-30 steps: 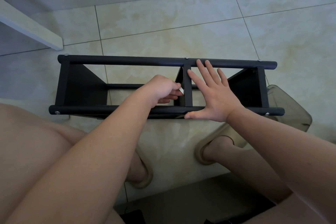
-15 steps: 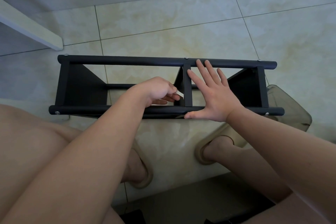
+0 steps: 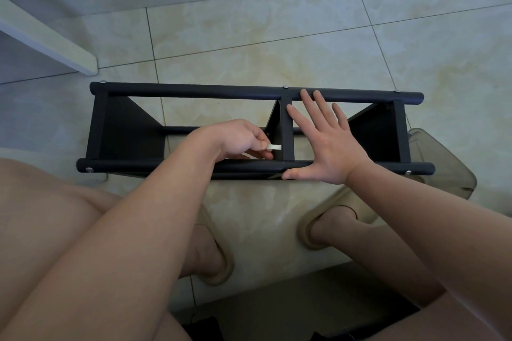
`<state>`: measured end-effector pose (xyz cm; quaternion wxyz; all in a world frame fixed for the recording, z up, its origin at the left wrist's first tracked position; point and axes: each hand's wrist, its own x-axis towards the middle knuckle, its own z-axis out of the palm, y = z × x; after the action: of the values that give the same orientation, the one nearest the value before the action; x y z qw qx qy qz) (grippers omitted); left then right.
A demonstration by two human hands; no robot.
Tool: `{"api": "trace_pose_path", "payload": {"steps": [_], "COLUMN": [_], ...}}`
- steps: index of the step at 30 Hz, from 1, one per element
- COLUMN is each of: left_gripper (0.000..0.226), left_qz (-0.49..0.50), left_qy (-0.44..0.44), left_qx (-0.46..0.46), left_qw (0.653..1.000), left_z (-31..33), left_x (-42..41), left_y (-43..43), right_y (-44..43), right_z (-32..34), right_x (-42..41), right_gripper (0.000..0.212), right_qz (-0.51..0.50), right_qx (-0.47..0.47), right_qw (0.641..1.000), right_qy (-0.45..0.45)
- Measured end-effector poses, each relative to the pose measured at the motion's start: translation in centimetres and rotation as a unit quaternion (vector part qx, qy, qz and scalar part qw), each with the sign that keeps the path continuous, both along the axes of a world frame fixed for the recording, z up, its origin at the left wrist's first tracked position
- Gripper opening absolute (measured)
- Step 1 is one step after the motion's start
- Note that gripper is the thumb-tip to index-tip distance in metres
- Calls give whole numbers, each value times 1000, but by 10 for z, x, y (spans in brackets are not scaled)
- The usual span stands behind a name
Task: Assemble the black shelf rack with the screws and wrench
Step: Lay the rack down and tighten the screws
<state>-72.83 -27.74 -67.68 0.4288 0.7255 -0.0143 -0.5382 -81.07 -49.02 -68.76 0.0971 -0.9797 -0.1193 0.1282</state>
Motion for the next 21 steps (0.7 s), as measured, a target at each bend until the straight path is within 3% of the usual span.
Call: {"api": "trace_pose_path", "payload": {"steps": [11, 21], "left_gripper": [17, 22], "left_qz": [-72, -102], "left_qy": [-70, -80], "left_qx": [44, 81], "left_qw": [994, 988], "left_z": [1, -1], "left_x": [-1, -2], "left_y": [2, -2], "right_y": [1, -2], "right_z": [1, -2], "right_x": [0, 0], "right_gripper": [129, 129], "right_qz": [-2, 2], "right_qx": [3, 14], "right_qw": [1000, 1000], "right_qy": [2, -4]}}
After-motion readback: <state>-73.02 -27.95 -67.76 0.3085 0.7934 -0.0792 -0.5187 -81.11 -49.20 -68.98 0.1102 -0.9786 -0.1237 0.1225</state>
